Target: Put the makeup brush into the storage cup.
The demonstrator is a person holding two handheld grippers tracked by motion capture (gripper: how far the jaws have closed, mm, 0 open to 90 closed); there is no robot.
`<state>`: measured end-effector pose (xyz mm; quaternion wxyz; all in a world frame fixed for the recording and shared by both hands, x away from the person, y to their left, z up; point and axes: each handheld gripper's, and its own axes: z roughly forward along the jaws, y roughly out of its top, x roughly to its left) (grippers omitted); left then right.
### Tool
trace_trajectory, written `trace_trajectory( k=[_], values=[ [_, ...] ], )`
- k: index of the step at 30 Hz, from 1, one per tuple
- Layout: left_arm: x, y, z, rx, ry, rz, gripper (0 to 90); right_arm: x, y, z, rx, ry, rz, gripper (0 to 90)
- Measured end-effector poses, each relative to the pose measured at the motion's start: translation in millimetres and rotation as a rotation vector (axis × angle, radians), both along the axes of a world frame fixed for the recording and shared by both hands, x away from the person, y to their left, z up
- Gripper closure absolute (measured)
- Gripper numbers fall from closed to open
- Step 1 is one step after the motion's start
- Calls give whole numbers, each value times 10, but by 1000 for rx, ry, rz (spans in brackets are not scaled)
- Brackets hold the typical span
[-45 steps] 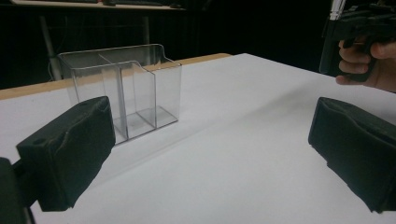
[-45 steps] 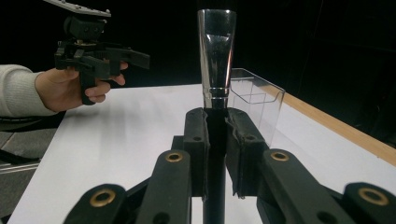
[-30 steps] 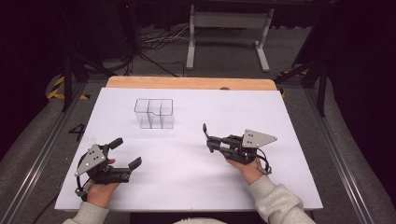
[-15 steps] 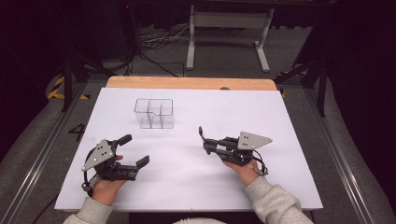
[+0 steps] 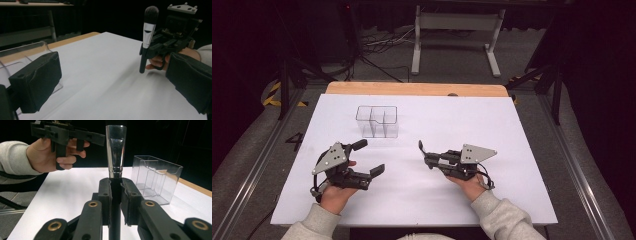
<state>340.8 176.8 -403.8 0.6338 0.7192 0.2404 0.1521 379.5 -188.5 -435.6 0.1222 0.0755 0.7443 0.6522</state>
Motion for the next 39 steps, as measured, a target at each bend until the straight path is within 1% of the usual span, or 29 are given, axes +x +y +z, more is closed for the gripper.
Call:
trace_trajectory(
  k=[2,4,6,7,13,20,22,26,30,34,35,36,37,38,39],
  values=[
    [28,-40,5,-6,13,-15,9,-6,10,-5,-4,3,2,793],
    [40,-74,7,-7,15,-19,10,-9,17,-6,-3,2,6,793],
    [63,-125,26,9,6,-32,10,-10,18,-5,-4,0,8,793],
    [63,-147,33,4,9,-37,10,-11,18,-4,-3,-2,8,793],
    [92,-304,115,1,-8,-69,10,-8,8,-13,-2,-1,6,793],
    [135,-527,184,13,-12,-123,17,-11,9,-9,-4,-1,6,793],
    [158,-589,191,20,-5,-143,25,-14,7,-9,-2,-2,6,793],
    [197,-690,164,17,7,-168,45,-17,-1,-7,-3,-3,10,793],
    [228,-762,130,27,11,-193,97,-17,-7,-5,-4,-6,8,793],
    [256,-824,85,5,21,-223,149,-16,-7,-8,-6,-6,12,793],
    [256,-824,85,5,21,-223,166,-15,-7,-9,-5,-5,12,793],
    [260,-839,75,5,29,-226,166,-15,-7,-9,-5,-5,12,793],
    [274,-870,59,11,38,-234,206,-13,-7,-11,-2,-2,11,793],
    [274,-870,59,11,38,-234,225,-13,-7,-11,-2,-2,11,793],
    [279,-898,49,16,42,-245,255,-13,-7,-9,-4,-3,10,793]
  ],
)
